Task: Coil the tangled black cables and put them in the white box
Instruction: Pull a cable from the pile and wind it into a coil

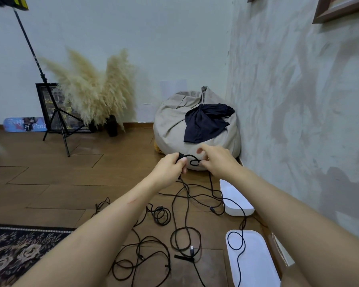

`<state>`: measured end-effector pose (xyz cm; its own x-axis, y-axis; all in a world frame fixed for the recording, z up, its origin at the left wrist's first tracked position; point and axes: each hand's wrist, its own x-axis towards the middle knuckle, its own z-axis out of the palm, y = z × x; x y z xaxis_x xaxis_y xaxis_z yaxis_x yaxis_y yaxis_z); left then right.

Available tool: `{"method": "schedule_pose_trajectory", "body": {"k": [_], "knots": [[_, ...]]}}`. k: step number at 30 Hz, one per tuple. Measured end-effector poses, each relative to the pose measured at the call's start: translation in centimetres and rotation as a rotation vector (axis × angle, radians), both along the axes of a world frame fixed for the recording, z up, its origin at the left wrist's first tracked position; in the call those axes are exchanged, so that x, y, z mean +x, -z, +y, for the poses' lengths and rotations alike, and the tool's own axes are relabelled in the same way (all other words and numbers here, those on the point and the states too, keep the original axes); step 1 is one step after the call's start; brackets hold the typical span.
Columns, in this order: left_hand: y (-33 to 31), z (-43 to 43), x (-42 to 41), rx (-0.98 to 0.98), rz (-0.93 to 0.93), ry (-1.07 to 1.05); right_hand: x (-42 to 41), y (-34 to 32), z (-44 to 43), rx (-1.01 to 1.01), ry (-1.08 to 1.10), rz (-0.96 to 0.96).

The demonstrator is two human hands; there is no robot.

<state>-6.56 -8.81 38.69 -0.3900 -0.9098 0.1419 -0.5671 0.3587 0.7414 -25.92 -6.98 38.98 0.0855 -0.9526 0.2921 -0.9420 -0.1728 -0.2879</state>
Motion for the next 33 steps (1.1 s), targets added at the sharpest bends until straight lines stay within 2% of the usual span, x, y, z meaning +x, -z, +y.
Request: {"method": "schedule_pose_trajectory", "body": {"k": [5, 12, 20, 24, 26, 28, 31, 33], "knots": [[-0.1, 0.1, 0.1, -0.006, -0.01, -0.008, -0.9, -0.4, 0.1, 0.026, -0.017, 0.048], [-0.2, 0.5, -0.3, -0.002, 0.022, -0.009, -0.4, -0.5, 0.9, 0.185, -0.077, -0.135], [-0.2, 0.0, 0.3, 0.001, 0.08, -0.055, -0.7, -0.9, 0.5, 0.177, -0.089, -0.465], [-0.1, -0.5, 1.1, 0.002, 0.113, -0.14, -1.3, -1.7, 0.5, 0.127, -0.053, -0.371], [-0.1, -0.7, 1.4, -0.004, 0.104, -0.14, -1.5, -1.7, 0.5, 0.152, -0.069, -0.404], [0.0, -0.7, 1.4, -0.001, 0.087, -0.107, -1.3, -1.7, 0.6, 0.181, -0.097, -0.537], [0.3, -0.6, 1.2, 0.0, 0.072, -0.08, -0.8, -1.9, 1.0, 0.298, -0.179, -1.015], [0.4, -0.6, 1.2, -0.002, 0.088, -0.081, -0.7, -2.3, 1.2, 0.407, -0.224, -1.223]]}}
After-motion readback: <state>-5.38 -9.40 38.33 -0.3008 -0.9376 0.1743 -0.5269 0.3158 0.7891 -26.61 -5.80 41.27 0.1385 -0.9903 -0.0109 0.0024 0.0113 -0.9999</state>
